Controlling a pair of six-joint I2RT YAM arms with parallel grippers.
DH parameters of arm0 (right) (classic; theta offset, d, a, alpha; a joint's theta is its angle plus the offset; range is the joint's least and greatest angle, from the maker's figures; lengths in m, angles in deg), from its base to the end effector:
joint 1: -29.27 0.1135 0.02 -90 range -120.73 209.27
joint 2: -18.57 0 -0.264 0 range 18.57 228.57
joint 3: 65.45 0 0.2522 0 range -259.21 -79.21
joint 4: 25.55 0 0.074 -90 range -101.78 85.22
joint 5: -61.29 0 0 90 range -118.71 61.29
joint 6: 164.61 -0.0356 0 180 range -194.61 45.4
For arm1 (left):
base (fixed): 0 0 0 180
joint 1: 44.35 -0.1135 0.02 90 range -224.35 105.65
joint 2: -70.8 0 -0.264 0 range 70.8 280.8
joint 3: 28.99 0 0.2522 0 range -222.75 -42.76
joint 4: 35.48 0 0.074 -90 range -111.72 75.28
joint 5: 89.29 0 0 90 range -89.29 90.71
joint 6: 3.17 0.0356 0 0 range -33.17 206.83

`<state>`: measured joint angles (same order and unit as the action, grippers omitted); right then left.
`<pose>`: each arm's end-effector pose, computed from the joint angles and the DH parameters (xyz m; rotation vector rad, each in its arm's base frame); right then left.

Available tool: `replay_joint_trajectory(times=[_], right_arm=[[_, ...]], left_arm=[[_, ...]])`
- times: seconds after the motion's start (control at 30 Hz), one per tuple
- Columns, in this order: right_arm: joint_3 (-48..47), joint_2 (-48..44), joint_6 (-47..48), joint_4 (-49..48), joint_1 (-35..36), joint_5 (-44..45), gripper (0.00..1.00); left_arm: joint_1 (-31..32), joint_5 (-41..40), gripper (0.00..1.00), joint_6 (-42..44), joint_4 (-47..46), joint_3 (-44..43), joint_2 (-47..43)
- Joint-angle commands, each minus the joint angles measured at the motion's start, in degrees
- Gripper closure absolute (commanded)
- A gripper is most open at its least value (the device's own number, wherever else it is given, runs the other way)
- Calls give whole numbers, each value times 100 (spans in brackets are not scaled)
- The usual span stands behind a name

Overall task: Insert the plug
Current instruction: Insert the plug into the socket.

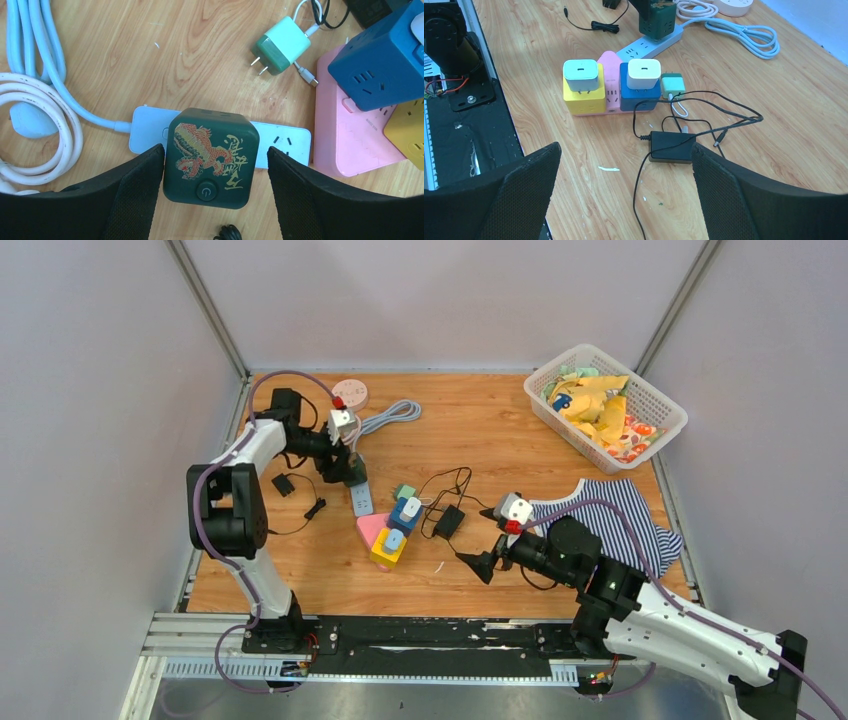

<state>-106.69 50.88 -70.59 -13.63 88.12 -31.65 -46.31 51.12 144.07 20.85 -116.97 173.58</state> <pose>0.0788 0.1340 0.2880 -0.9107 1.4115 0.7721 0.3542 -0.0153 0.2150 1.2408 1.9771 -0.7614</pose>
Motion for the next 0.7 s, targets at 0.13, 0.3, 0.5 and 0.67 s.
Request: replay_joint_trajectory(times=[0.13, 0.3, 0.5, 0.67], right_arm=[[-198, -101, -59, 154, 74, -76, 0], [-178, -120, -65, 159, 74, -66, 0], [-187, -111, -93, 158, 74, -97, 0], [-202, -145, -118, 161, 74, -102, 0]], left_arm=[[64, 118, 22, -75, 18, -101, -380], [64, 138, 22, -144, 17, -112, -619], [64, -65, 1, -351, 17, -174, -936], [109, -277, 0, -528, 8, -164, -1451]])
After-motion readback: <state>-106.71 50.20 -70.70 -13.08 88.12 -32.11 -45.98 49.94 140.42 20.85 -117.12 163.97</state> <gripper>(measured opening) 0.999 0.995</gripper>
